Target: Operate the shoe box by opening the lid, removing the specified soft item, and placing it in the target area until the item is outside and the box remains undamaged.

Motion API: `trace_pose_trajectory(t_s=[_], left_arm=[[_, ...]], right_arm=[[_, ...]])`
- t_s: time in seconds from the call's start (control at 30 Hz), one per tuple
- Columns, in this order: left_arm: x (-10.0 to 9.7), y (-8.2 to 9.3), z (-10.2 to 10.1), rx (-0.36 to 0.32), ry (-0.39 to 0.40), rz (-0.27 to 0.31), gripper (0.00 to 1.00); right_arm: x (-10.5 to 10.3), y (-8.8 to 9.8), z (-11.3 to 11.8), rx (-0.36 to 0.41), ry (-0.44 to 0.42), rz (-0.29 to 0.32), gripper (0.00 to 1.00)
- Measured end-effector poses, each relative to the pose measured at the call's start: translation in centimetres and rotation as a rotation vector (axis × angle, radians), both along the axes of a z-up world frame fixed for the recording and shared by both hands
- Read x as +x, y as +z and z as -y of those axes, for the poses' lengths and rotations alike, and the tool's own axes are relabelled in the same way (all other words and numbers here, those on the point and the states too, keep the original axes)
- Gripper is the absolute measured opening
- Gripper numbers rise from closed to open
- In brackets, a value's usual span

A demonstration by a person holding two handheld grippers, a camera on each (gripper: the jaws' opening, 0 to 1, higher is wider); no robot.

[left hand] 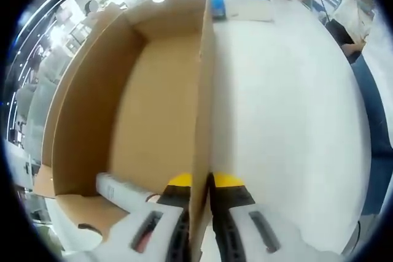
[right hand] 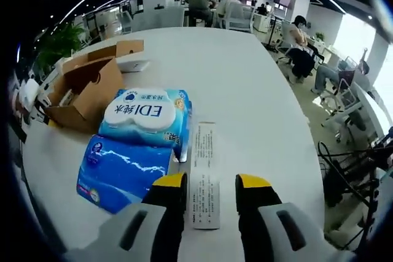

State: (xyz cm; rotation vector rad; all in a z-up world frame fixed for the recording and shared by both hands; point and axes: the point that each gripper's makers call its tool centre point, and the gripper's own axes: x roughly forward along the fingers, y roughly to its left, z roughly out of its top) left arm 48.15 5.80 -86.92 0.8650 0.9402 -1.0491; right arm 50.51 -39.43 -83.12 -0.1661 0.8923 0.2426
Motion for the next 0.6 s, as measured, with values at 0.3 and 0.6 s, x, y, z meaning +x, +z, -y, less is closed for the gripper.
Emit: trace_pose_trajectory(t_s=[0.3, 0.6], left_arm=[[-0.02, -0.10, -0.09, 0.000, 0.001, -0.005, 0.04], [0.03, -0.21, -0.19, -0.001, 0.007, -0.012, 0.04]], right_arm=[[-0.62, -0.37, -0.53, -0.007, 0.010, 0.003, 0.20], [-0.16, -0.38, -1.17, 0.001, 0.000, 0.020, 0.20]])
